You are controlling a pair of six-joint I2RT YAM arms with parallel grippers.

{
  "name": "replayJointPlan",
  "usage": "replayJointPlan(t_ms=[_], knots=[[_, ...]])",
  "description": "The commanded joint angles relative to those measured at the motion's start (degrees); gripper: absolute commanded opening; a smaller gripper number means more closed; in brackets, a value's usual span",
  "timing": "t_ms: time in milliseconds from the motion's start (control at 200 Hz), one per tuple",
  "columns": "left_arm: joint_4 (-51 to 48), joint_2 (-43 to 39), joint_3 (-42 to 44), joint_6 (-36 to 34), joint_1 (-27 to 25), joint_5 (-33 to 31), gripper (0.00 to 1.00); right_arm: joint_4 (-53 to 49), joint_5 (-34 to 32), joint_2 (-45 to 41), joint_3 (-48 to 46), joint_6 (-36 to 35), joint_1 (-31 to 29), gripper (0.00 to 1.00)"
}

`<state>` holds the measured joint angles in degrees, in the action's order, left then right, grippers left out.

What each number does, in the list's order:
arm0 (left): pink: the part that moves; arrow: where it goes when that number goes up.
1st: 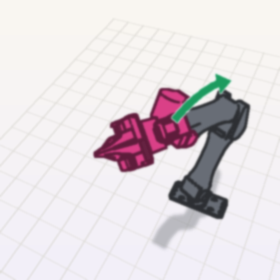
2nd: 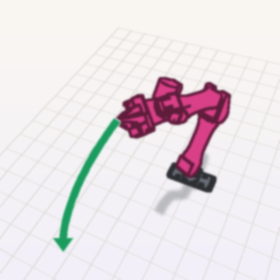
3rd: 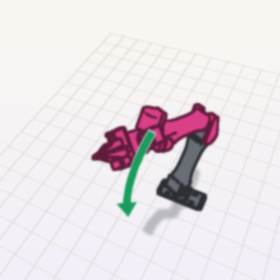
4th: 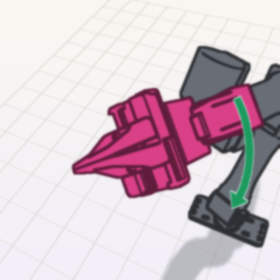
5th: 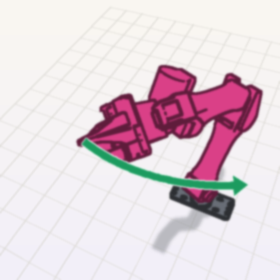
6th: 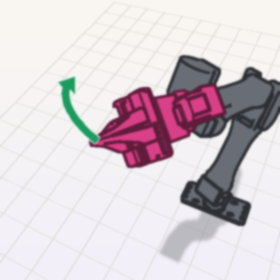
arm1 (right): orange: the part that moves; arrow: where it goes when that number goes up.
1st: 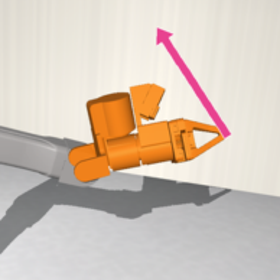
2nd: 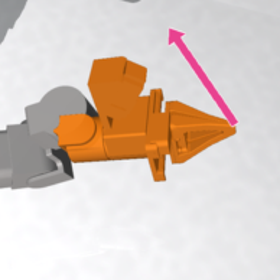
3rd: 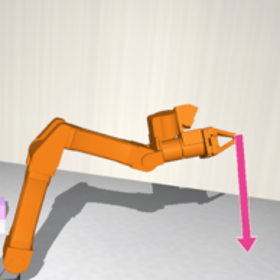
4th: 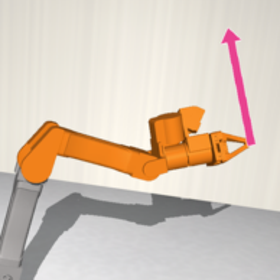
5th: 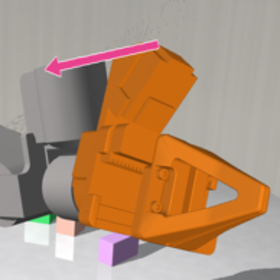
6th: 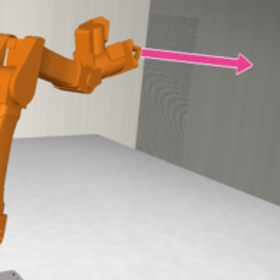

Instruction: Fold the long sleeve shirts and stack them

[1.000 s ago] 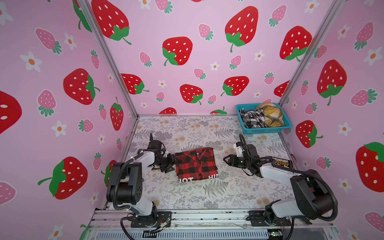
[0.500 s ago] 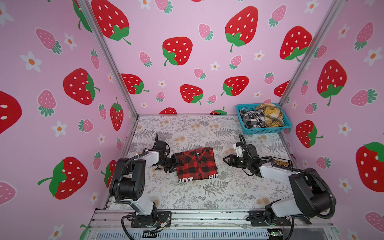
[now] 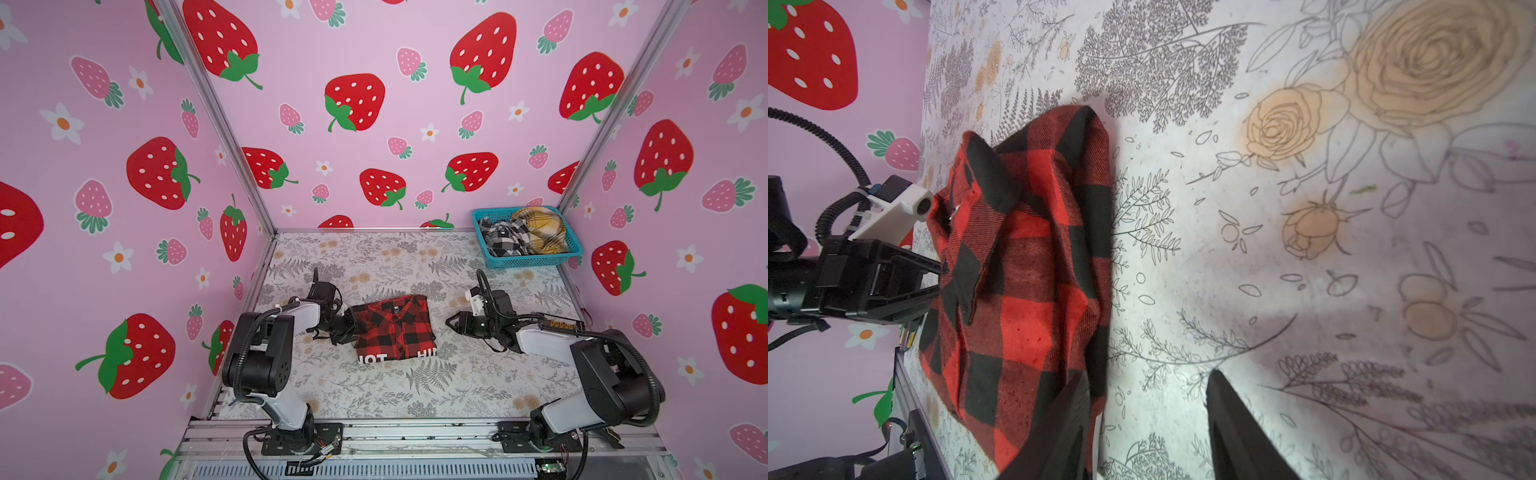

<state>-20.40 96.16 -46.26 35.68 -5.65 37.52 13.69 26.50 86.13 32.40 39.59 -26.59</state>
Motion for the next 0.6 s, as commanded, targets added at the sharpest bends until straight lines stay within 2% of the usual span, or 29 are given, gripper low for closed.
replayJointPlan(t_ms=[0, 230, 445, 585, 595], knots=[[-1.19, 0.48, -0.96, -1.21, -0.41, -0.89, 0.21, 0.62, 0.92, 0.64, 0.47, 0.49, 0.62, 0.48], [-2.62, 0.95, -2.16, -2.35, -0.41, -1.31, 0.17, 0.63, 0.82, 0.44, 0.09, 0.75, 0.92, 0.48], [-2.95, 1.46, -2.60, -2.53, -0.49, -1.53, 0.08, 0.63, 1.14, 0.87, 0.12, 0.75, 1.19, 0.47], [-3.75, 1.71, -3.21, -3.02, -0.57, -2.06, 0.07, 0.72, 1.18, 0.89, 0.04, 0.88, 1.36, 0.47], [-3.92, 1.67, -3.26, -3.06, -0.59, -2.18, 0.04, 0.77, 1.18, 0.89, 0.01, 0.91, 1.36, 0.47]])
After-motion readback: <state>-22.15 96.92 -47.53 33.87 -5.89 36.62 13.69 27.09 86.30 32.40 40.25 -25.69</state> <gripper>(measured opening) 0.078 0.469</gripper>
